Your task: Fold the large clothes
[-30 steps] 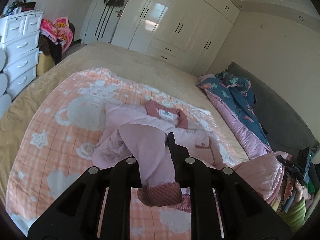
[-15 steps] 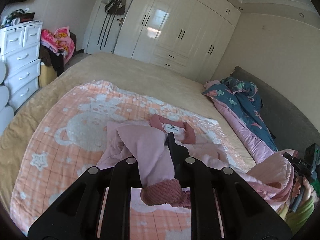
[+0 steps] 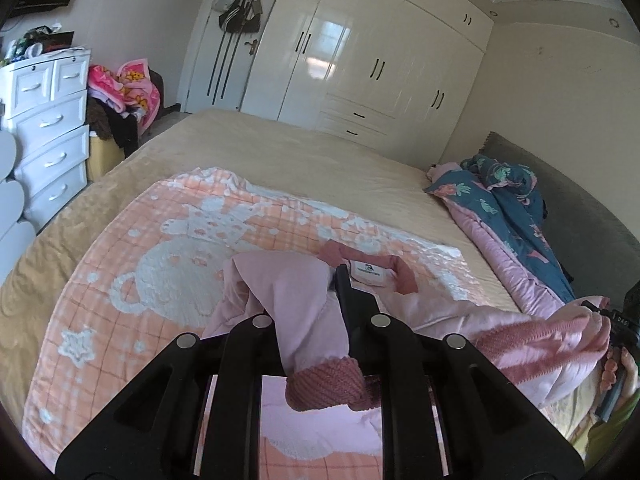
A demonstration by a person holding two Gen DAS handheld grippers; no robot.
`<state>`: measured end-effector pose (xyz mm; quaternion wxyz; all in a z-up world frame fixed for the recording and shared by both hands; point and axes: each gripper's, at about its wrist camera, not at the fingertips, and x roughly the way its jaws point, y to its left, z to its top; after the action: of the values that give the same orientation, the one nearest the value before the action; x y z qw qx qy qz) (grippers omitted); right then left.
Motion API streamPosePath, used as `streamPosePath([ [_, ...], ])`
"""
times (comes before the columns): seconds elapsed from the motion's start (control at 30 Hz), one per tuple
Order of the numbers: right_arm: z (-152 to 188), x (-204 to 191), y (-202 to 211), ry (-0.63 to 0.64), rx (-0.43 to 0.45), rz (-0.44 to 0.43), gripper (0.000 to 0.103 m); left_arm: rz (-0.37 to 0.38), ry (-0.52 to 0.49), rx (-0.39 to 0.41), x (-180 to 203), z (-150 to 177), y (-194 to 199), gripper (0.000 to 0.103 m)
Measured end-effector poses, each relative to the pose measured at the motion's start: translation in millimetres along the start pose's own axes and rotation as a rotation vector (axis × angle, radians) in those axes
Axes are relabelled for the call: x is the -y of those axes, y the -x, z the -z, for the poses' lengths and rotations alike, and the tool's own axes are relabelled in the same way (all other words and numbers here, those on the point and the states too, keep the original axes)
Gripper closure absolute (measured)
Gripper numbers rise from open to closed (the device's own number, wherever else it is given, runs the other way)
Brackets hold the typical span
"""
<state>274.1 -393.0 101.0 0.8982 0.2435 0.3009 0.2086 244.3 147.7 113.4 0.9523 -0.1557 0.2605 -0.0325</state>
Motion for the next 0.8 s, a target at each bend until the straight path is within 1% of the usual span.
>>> streamPosePath([
  [0.23, -13, 17, -26, -0.056, -0.019, 0.001, 0.088, -0.031, -0.012, -0.012, -2, -8, -22, 0.095],
  [0.43, -17, 36, -42, -0.153, -0.028, -0.042, 0.084, -0.068, -0.023, -0.027, -3, -7, -41, 0.095],
  [0.47, -17, 40, -45, -0.171, -0.029, -0.06, 0.082, -0.076, -0.028, -0.03, -3, -7, -44, 0.095],
  [0.5, -17, 43, -46, -0.193, -0.025, -0.086, 0.074, -0.079, -0.029, -0.033, -3, -6, -46, 0.095],
  [0.53, -18, 45, -46, -0.208, -0.015, -0.104, 0.069, -0.082, -0.03, -0.036, -3, -6, -48, 0.095],
  [0.6, -18, 48, -44, -0.226, 0.019, -0.149, 0.049, -0.088, -0.036, -0.043, -3, -6, -52, 0.095],
  [0.7, -18, 47, -35, -0.214, 0.085, -0.178, 0.038, -0.094, -0.044, -0.053, -1, -5, -57, 0.095],
  [0.73, -18, 48, -34, -0.209, 0.1, -0.182, 0.035, -0.095, -0.046, -0.055, -1, -5, -59, 0.095],
  [0.77, -15, 48, -31, -0.194, 0.124, -0.174, 0.03, -0.097, -0.048, -0.057, 0, -5, -60, 0.095],
  [0.8, -13, 49, -30, -0.178, 0.137, -0.159, 0.027, -0.1, -0.051, -0.058, 0, -5, -63, 0.094],
])
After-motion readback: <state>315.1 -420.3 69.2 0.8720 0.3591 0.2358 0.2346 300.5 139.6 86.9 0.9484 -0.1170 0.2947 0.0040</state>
